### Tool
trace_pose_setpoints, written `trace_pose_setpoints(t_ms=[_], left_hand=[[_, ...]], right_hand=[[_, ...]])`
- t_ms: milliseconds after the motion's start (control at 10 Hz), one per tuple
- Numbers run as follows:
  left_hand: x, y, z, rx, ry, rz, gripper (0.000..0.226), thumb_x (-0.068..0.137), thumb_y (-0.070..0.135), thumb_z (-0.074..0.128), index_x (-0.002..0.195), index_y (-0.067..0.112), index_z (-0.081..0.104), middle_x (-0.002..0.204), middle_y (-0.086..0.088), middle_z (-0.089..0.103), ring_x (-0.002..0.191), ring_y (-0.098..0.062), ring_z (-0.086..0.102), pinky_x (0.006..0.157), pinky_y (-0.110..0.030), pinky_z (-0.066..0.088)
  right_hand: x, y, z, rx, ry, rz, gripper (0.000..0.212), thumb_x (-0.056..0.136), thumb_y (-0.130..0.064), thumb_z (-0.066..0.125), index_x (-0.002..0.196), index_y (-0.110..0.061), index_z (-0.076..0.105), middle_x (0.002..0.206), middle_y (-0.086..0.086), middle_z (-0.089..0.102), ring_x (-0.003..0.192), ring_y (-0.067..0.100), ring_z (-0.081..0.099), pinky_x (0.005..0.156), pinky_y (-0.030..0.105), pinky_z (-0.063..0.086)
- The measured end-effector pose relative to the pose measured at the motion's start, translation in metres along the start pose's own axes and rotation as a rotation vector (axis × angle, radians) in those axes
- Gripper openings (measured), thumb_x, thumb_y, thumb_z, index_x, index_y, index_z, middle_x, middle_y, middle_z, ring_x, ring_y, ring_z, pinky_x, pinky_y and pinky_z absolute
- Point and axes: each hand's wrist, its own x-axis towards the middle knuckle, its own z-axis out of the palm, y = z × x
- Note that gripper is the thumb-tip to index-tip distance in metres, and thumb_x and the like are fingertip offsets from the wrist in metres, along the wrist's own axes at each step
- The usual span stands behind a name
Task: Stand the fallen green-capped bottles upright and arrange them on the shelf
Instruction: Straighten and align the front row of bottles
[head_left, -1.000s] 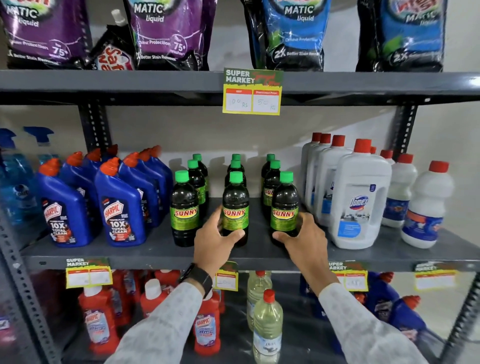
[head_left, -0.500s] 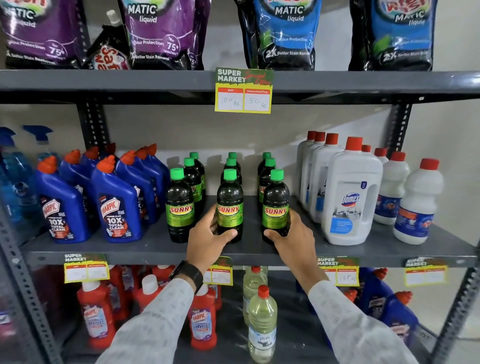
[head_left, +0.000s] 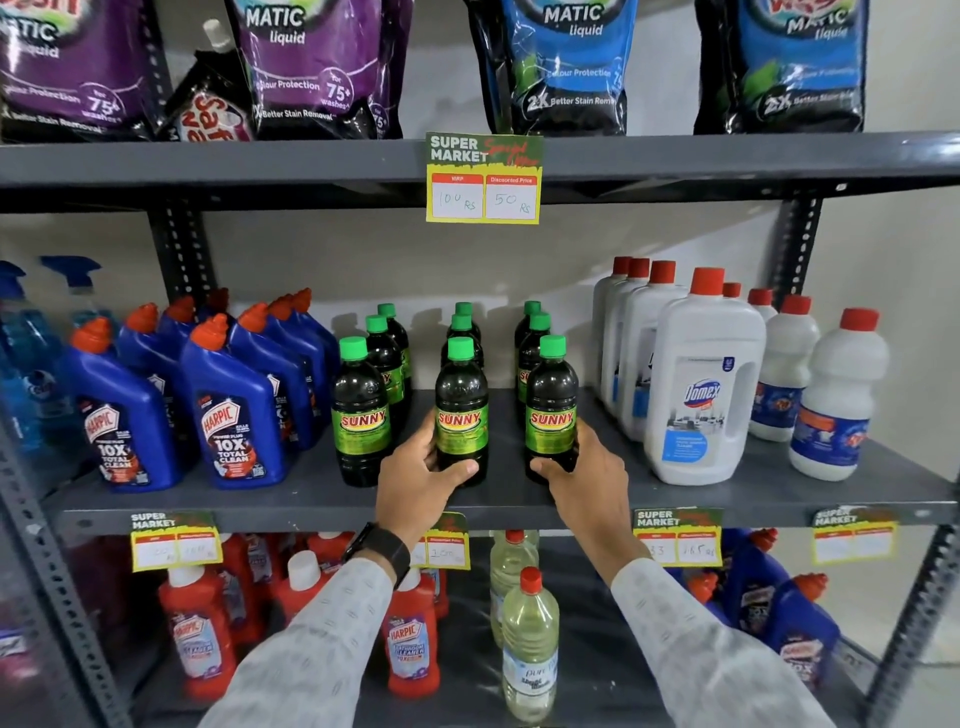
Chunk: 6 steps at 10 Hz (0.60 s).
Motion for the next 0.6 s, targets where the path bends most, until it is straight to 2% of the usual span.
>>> trace_pose_setpoints(t_ms=[100,200,300,400,500,600], left_hand=[[0.0007,-0.0025,0.0002,-0.005,-0.002,0.006,0.090,0.080,0.010,0.084,0.156,0.025,0.039,0.135,0.012,0.067,0.122,0.003,0.063,0.112,-0.028,0.047],[0.0015,-0.0040,0.0001,-0.001,-0.008,-0.001,0.090,0.080,0.013,0.084,0.156,0.026,0.039,0.131,0.020,0.065,0.116,0.014,0.061,0.108,-0.017,0.047],[0.0024,-0.0047,-0.0002,0.013,-0.012,0.000,0.091,0.079,0.016,0.085,0.156,0.027,0.039,0.128,0.022,0.064,0.111,0.019,0.060,0.105,-0.014,0.045],[0.0022,-0.0041,-0.0017,0.013,-0.014,-0.005,0.091,0.078,0.017,0.086,0.156,0.027,0.039,0.128,0.019,0.067,0.116,0.010,0.064,0.108,-0.022,0.047],[0.0023,-0.0068,-0.0025,0.016,-0.018,-0.002,0.090,0.077,0.018,0.086,0.154,0.029,0.041,0.118,0.027,0.069,0.114,0.011,0.064,0.109,-0.024,0.048],[-0.0001,-0.0010,-0.0030,-0.005,-0.015,0.002,0.093,0.076,0.018,0.086,0.155,0.030,0.038,0.119,0.029,0.067,0.111,0.018,0.062,0.112,-0.026,0.047]], right_hand=[[-0.0018,-0.0002,0.0002,-0.005,0.014,-0.002,0.063,0.084,-0.028,0.085,0.140,-0.022,0.055,0.123,-0.002,0.071,0.116,0.020,0.063,0.095,0.035,0.045],[-0.0049,-0.0002,-0.0001,-0.036,0.038,-0.024,0.059,0.083,-0.028,0.085,0.135,-0.021,0.057,0.116,-0.003,0.073,0.110,0.020,0.064,0.087,0.032,0.043],[-0.0062,-0.0002,0.0009,-0.056,0.035,-0.034,0.059,0.084,-0.028,0.084,0.136,-0.022,0.056,0.117,-0.003,0.073,0.110,0.019,0.063,0.085,0.028,0.039],[-0.0078,-0.0033,0.0008,-0.073,0.025,-0.023,0.062,0.086,-0.028,0.083,0.140,-0.022,0.054,0.121,-0.001,0.072,0.115,0.022,0.063,0.086,0.030,0.040],[-0.0080,-0.0032,0.0015,-0.086,0.012,-0.019,0.065,0.086,-0.029,0.082,0.143,-0.021,0.051,0.125,0.000,0.071,0.119,0.024,0.062,0.093,0.034,0.044],[-0.0074,-0.0062,-0.0007,-0.087,-0.001,-0.025,0.069,0.087,-0.031,0.082,0.146,-0.021,0.048,0.129,0.001,0.069,0.122,0.025,0.061,0.097,0.037,0.046]])
